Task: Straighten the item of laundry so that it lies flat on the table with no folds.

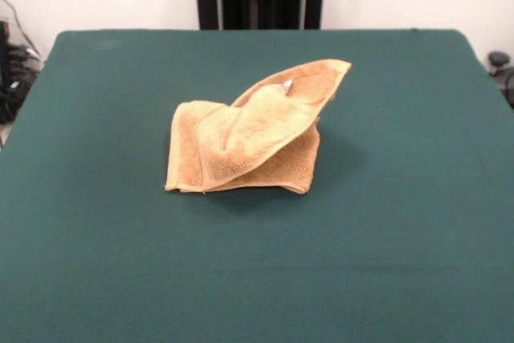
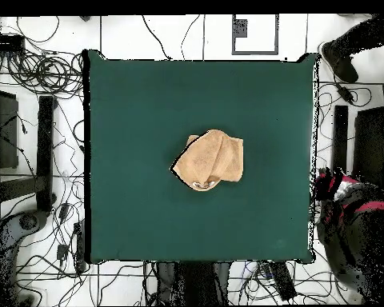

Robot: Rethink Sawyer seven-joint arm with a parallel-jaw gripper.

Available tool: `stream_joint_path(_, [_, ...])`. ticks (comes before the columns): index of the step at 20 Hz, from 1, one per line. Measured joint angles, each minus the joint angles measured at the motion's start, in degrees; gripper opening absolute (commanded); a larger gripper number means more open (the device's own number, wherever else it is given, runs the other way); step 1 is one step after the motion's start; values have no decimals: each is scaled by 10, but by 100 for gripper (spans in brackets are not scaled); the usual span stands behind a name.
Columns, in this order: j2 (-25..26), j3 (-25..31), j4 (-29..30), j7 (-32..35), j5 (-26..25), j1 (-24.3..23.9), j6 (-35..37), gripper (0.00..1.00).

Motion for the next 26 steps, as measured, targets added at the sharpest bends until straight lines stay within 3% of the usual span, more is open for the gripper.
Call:
stream_joint_path(11, [-16,48,-17,0,4,-103,129,100])
stream_joint_path(18, [-16,57,-35,0,0,-115,180,100])
stream_joint_path(26, [-34,56,-22,0,-1,-101,192,100])
